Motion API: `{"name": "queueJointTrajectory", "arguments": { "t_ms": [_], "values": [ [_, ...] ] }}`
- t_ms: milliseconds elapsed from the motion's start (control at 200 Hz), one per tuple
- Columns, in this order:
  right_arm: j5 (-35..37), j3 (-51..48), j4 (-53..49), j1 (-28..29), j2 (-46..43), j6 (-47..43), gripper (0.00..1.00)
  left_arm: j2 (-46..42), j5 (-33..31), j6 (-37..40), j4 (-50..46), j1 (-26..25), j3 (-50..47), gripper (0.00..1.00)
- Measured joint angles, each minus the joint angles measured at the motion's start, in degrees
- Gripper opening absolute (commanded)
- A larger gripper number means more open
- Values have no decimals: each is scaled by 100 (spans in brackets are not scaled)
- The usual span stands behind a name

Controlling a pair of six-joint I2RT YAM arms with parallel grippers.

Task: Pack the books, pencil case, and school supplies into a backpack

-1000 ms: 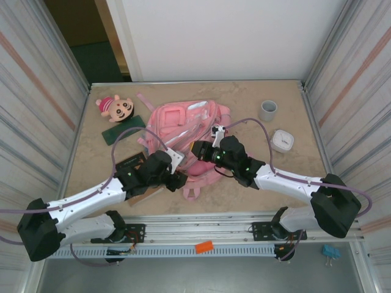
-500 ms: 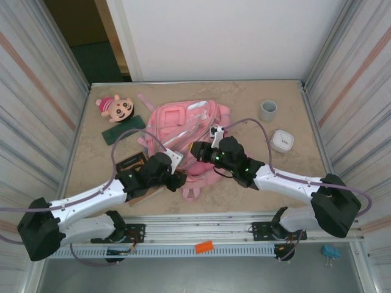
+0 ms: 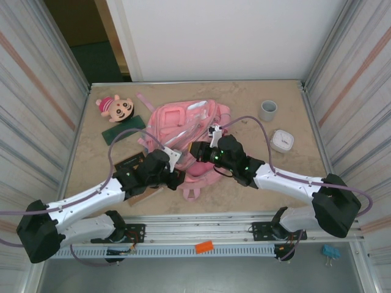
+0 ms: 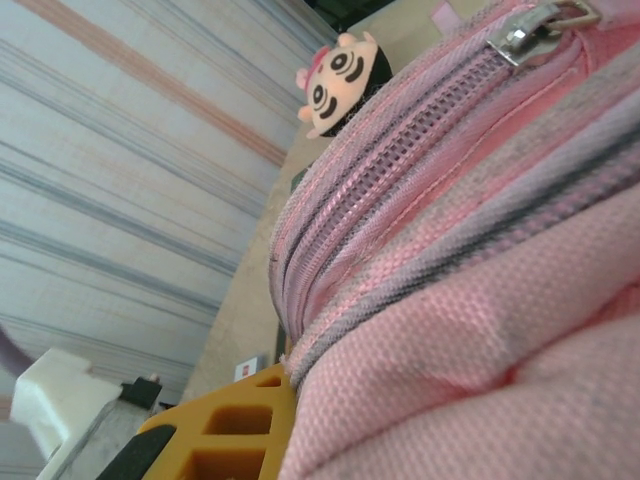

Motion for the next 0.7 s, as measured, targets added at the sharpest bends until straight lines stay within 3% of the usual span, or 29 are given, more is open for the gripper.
{"name": "queueJointTrajectory", "arguments": {
  "t_ms": [125, 436, 702],
  "values": [
    [-96, 50, -52, -11, 4, -138, 4, -2, 393, -136, -13, 234, 4, 1],
    [-146, 90, -291, -26, -44, -273, 4, -243, 450, 153, -632, 872, 50, 0],
    [-289, 278, -584, -13, -48, -774, 3, -175, 1683, 26, -595, 1495, 0, 0]
  ]
}}
